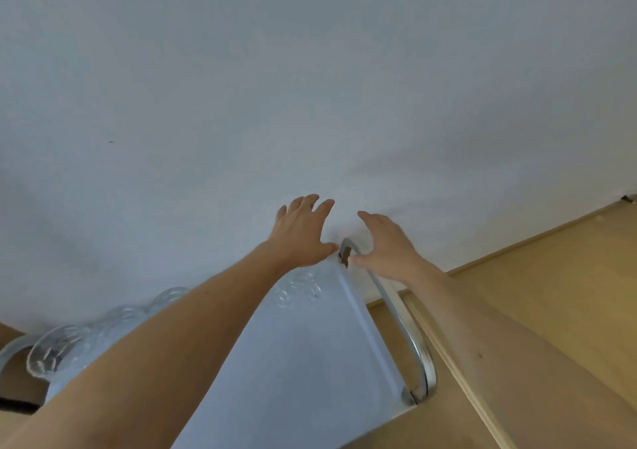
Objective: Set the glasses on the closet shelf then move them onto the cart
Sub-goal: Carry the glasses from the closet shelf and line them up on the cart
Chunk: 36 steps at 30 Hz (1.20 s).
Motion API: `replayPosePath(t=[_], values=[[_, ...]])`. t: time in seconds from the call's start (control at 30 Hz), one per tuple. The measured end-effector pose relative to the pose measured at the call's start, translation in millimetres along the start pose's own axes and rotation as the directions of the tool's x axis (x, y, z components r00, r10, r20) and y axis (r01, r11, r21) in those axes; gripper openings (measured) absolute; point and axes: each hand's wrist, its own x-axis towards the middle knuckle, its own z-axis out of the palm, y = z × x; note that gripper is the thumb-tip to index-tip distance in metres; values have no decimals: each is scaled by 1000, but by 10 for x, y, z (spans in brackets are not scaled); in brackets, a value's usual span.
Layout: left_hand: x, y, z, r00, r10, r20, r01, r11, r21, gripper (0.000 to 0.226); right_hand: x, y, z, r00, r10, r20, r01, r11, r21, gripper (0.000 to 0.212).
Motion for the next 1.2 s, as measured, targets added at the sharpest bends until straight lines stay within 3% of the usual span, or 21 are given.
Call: replayPosePath(t=[0.27,0.6,0.87,1.2], values=[[282,1378,-216,981,185,-59,-183,982,34,91,-726,828,-917,981,90,-170,-95,995,-21,94],[543,3703,-44,888,456,-60,-457,889,-4,91,-2096,2458,-1976,872,286,-397,-300,953,28,94],[524,5650,199,740,672,-36,-673,737,-67,90,-3359,3617,-2583,717,488,-498,-520,850,84,95],[403,7283,493,492,870,5,-867,491,-87,89,-4329,4498,-2955,514,648,-561,-692,701,176,95]])
